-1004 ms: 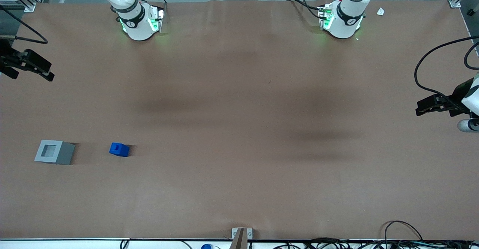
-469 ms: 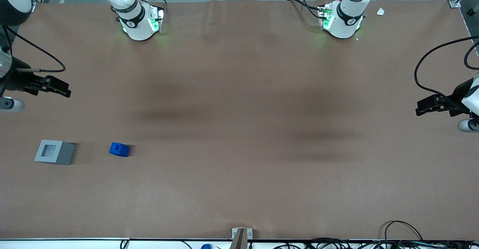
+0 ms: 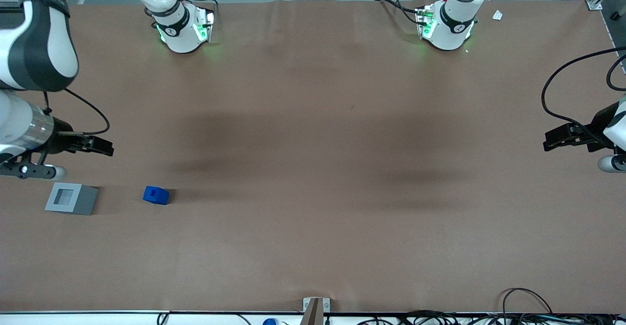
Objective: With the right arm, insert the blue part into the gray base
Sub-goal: 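Move the open right gripper down over the blue block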
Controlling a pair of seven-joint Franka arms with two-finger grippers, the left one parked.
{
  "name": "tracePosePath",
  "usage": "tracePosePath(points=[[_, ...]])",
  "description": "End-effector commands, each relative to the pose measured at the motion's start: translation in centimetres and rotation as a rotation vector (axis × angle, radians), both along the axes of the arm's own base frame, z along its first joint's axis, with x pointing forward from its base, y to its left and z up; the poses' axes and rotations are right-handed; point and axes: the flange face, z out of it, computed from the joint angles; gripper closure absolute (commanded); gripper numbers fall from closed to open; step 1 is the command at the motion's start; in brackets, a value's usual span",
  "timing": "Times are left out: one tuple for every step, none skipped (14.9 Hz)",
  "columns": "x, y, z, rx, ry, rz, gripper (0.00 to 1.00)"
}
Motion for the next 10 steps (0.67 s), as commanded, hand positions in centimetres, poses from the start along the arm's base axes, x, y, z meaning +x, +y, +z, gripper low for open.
tracePosePath(points=[[0.5, -1.0, -3.4, 0.010, 0.009, -0.014, 0.00], [1.0, -0.7, -4.5, 0.010, 0.002, -0.008, 0.00], [1.5, -0.7, -5.8, 0.011, -0.002, -0.007, 0.00], [2.0, -0.6, -7.2, 0.010, -0.003, -0.002, 0.00], [2.5, -0.4, -8.4, 0.012, -0.011, 0.002, 0.00], [2.8, -0.2, -9.8, 0.014, -0.014, 0.004, 0.00], [3.3, -0.2, -10.9, 0.014, -0.023, 0.005, 0.00], [3.5, -0.1, -11.8, 0.015, -0.031, 0.006, 0.00], [3.6, 0.0, -12.7, 0.015, -0.037, 0.008, 0.00], [3.6, 0.2, -13.4, 0.016, -0.055, 0.012, 0.00]])
